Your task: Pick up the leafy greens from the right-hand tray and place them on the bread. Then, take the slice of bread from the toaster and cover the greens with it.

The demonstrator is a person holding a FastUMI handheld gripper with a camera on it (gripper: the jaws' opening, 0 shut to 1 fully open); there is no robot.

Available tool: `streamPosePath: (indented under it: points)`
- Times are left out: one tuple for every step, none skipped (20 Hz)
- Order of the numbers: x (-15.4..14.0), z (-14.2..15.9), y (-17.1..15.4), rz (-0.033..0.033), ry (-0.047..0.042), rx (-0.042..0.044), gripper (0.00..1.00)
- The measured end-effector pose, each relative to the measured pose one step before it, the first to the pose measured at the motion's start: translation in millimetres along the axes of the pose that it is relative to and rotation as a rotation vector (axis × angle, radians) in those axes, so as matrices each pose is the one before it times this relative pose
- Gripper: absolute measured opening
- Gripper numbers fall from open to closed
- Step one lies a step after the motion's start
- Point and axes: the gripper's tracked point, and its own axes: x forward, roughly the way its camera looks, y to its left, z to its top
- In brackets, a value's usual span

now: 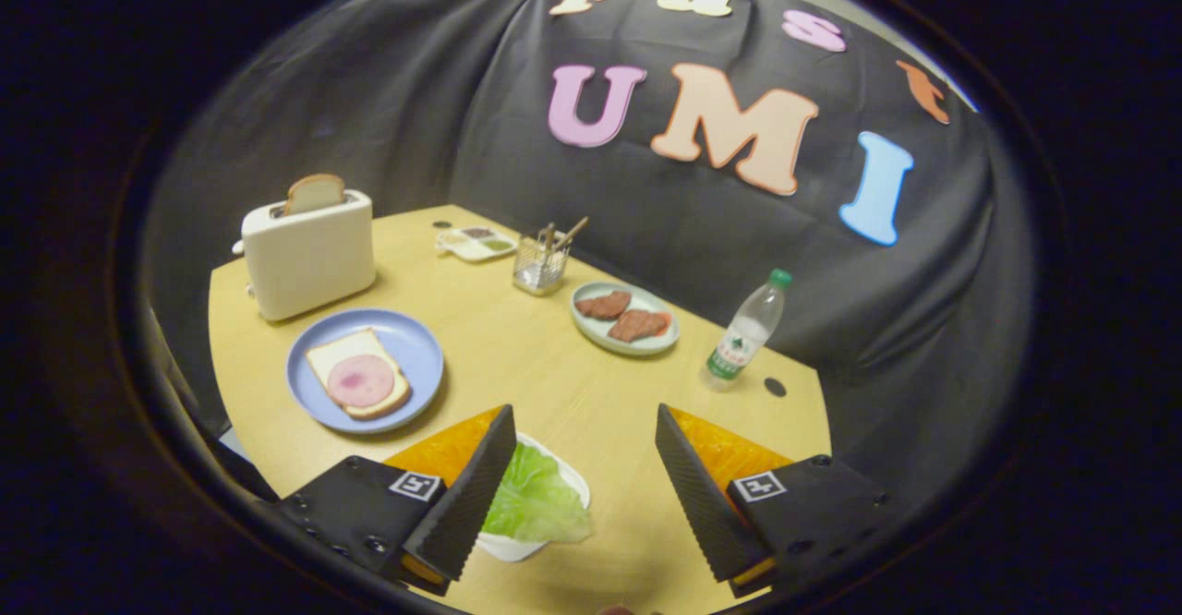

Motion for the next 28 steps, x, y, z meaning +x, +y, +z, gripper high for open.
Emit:
streamPosePath:
  points:
    - [4.1, -10.68, 1.36, 0.01288, 0.03072, -0.01825, 0.99]
    - [4.99, -6.82, 1.61, 0.01333, 0.02341, -0.0155, 0.99]
    - [5.22, -6.37, 3.71, 0.01786, 0.01936, -0.01373, 0.99]
    - [4.41, -5.98, 2.71, 0.01574, 0.02004, -0.01177, 0.99]
    - [5.08, -5.29, 1.28, 0.0131, 0.01708, -0.00937, 0.99]
    - [4.6, -4.22, 0.53, 0.00716, 0.01577, -0.00805, 0.99]
    - [3.52, -4.56, 3.49, 0.01448, 0.01849, -0.00195, 0.99]
    - [4.0, -2.85, 1.86, 0.01132, 0.01479, -0.00109, 0.99]
    - [3.94, -2.99, 3.71, 0.01024, 0.01439, -0.00261, 0.99]
    - [2.59, -3.3, 3.87, 0.01134, 0.01292, -0.00314, 0.99]
    - [2.94, -3.97, 4.59, 0.01084, 0.01308, -0.00289, 0.99]
    - [3.53, -4.54, 3.85, 0.01165, 0.01283, -0.00273, 0.99]
    - [3.58, -3.41, 3.39, 0.00964, 0.01253, -0.00408, 0.99]
    - [2.66, -2.03, 2.85, 0.01047, 0.01046, -0.00235, 0.99]
    - [2.54, -3.16, 2.52, 0.00815, 0.00884, -0.00039, 0.99]
    - [4.73, -2.68, 2.62, 0.01273, 0.01621, 0.00153, 0.99]
    - [3.06, -4.35, 2.62, 0.00722, 0.01441, 0.00035, 0.99]
    - [4.22, -2.22, 0.79, 0.00465, 0.01098, 0.00073, 0.99]
    - [3.11, -2.96, -0.01, 0.00181, 0.01346, 0.0035, 0.99]
    - [2.84, -2.53, -0.36, 0.00262, 0.01092, 0.0053, 0.99]
    - [3.37, -2.6, 1.23, 0.0051, 0.01071, 0.0058, 0.99]
    - [2.98, -2.47, 2.88, 0.0135, 0.01104, 0.00503, 0.99]
    - [1.88, -5.2, 3.76, 0.01441, 0.01945, 0.00399, 0.99]
    - [2.89, -3.73, 2.47, 0.00556, 0.01581, -0.00681, 0.99]
    - [2.7, -2.19, 0.78, -0.00015, 0.01007, -0.01291, 0.99]
    - [-0.4, 1.04, 2.26, 0.01415, 0.00067, 0.0004, 0.99]
    - [-2.11, -1.73, 0.58, 0.00016, 0.0055, 0.00333, 0.99]
    - [0.0, -0.29, 1.74, 0.01258, 0.00562, 0.0101, 0.97]
